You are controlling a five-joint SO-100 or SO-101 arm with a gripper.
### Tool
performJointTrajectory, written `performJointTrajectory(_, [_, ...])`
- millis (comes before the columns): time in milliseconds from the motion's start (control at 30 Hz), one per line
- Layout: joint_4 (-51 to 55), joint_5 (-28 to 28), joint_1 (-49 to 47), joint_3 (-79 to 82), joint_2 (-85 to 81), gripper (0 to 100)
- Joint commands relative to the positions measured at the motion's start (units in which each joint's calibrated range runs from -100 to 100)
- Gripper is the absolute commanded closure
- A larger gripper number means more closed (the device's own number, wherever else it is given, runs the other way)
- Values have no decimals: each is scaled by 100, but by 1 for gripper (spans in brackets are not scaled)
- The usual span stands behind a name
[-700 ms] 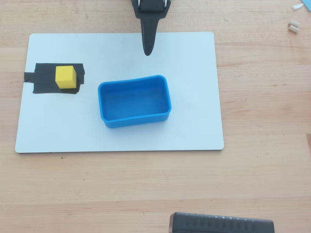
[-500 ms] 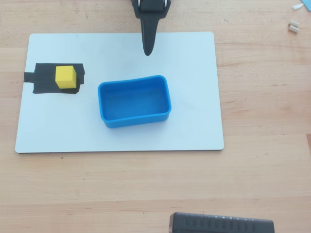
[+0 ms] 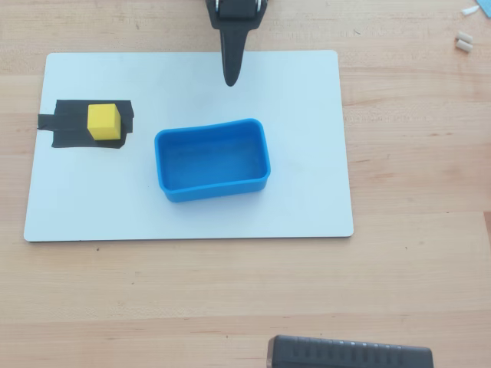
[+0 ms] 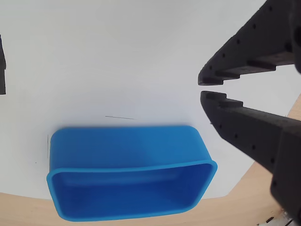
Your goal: Pick up yellow cube and drop it in the blue rectangular bin
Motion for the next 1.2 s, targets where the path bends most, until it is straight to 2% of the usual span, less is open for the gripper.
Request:
performJointTrajectory(0, [135, 166, 217, -754, -126, 100])
performJointTrajectory(133, [259, 352, 431, -1254, 70, 100])
performJointTrajectory(400, [424, 488, 654, -3018, 2076, 100])
performJointTrajectory(800, [341, 1309, 2172, -4682, 4296, 99])
performJointTrajectory(1167, [-72, 1802, 2995, -5982, 6619, 99])
